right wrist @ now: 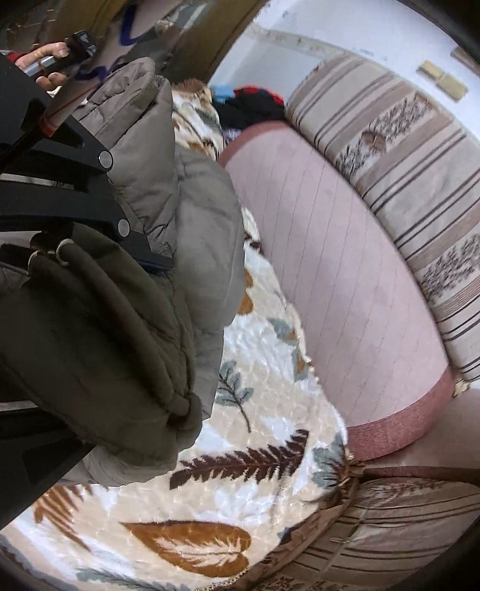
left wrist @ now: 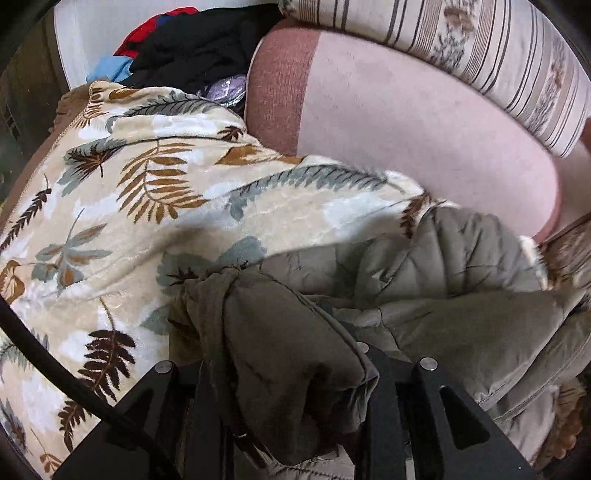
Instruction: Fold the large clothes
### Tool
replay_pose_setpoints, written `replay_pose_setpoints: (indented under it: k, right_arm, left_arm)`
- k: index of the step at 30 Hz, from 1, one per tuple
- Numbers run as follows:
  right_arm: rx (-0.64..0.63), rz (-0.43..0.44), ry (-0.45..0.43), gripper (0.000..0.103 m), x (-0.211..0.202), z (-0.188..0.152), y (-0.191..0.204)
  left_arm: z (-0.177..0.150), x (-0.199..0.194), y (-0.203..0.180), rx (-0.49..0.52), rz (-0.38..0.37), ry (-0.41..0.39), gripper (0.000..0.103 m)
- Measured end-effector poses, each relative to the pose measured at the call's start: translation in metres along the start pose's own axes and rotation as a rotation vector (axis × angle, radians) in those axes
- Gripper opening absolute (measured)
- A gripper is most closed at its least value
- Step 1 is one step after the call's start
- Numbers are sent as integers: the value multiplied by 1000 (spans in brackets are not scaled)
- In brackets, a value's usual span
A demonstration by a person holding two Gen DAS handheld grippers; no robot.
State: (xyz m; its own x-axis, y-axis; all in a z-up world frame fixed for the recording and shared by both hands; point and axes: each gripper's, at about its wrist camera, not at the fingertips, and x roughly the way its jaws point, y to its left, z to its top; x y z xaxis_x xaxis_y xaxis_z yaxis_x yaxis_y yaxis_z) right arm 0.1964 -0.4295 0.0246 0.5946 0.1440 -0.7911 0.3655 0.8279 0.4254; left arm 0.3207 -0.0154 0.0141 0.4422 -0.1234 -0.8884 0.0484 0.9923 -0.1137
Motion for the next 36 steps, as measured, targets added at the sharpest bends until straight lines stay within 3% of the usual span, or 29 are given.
replay_pose_setpoints:
  k: [3,7,9,10,12,15,20,26,29,36]
  right_arm:
    - [37,-1,16,27,9,0,-9]
    - [42,44,-9,34,-10,-4,-9]
    - [29,92,-58,65,-29,-8,-5]
    - [24,96,-83,70,-36,-9,-3]
    - [6,91,-151,86,-56,-13,2]
    - [-64,62,-231,94,-78,-22,15]
    - [-288,-48,-246,94,-75,-53,50]
    - [-439,-129,-191,94,-25,-90,69]
    - [-439,-150,-172,94,-3,-83,67]
    - [-374,-195,-149,94,49,-37,46]
  left_arm:
    - [0,-9,2,3,-21,-11,27]
    - [-5,-47,17,-49,-164,-54,41]
    - [-8,-65,24,-82,-245,-70,51]
    - [-10,-72,27,-103,-286,-78,64]
    - [-16,-87,30,-145,-367,-100,80]
    - [-22,-105,20,-138,-429,-127,85]
    - [-41,-109,-28,25,-328,-157,87]
    - [-64,-56,-80,197,-161,-132,87]
    - [-53,-26,-89,217,-79,-144,87]
    - [-20,13,-85,240,-61,-151,87]
